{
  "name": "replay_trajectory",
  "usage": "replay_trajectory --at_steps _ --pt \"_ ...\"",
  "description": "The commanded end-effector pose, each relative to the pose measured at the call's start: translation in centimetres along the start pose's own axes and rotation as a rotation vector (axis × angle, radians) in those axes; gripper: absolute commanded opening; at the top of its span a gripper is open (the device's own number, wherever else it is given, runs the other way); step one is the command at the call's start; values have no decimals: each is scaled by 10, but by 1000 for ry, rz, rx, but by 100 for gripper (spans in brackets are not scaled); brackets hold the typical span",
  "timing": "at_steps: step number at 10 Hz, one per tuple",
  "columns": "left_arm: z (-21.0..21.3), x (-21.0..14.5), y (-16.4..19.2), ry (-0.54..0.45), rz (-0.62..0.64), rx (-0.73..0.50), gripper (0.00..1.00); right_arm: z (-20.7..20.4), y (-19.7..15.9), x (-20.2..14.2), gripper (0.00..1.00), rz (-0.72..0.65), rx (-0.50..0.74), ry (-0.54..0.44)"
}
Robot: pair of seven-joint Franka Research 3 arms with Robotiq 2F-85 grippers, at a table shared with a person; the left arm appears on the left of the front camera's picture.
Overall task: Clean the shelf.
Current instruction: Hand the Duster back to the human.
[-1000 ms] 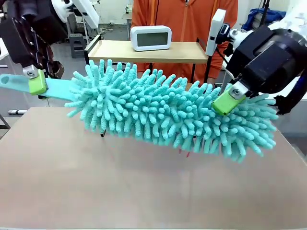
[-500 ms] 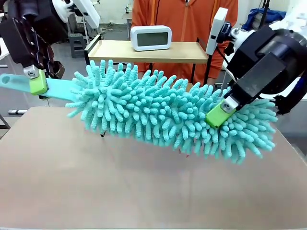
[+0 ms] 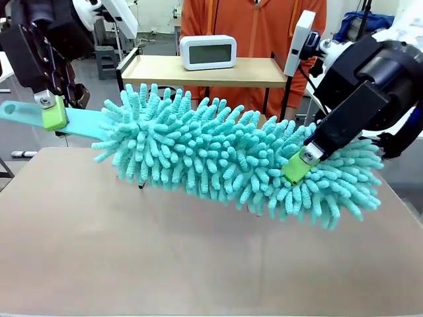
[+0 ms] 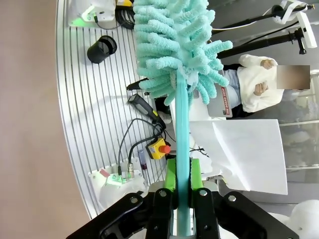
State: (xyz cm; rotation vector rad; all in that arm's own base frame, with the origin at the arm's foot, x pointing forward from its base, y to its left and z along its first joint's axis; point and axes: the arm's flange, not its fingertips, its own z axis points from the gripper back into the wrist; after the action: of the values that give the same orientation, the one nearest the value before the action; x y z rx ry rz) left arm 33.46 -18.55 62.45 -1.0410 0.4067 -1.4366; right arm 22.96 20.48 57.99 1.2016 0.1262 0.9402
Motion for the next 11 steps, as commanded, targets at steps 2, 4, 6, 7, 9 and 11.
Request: replay_trajectory --at_steps 2,4,6,7,9,11 --pt "6 1 -6 -16 10 9 58 6 -3 -2 0 21 6 27" --pt "13 -4 -7 -52 8 9 100 12 -6 -5 0 9 5 12" --pt "42 -42 -7 -202 41 44 100 29 -13 -15 0 -29 4 -44" --pt "68 -83 -4 -368 89 68 92 47 -18 -27 0 -66 15 -92" --pt "117 -179 -19 -856 75 160 100 89 -22 -56 0 -129 10 -214" --pt "137 -255 -23 -1294 1 215 100 156 -8 -107 0 -90 3 -518"
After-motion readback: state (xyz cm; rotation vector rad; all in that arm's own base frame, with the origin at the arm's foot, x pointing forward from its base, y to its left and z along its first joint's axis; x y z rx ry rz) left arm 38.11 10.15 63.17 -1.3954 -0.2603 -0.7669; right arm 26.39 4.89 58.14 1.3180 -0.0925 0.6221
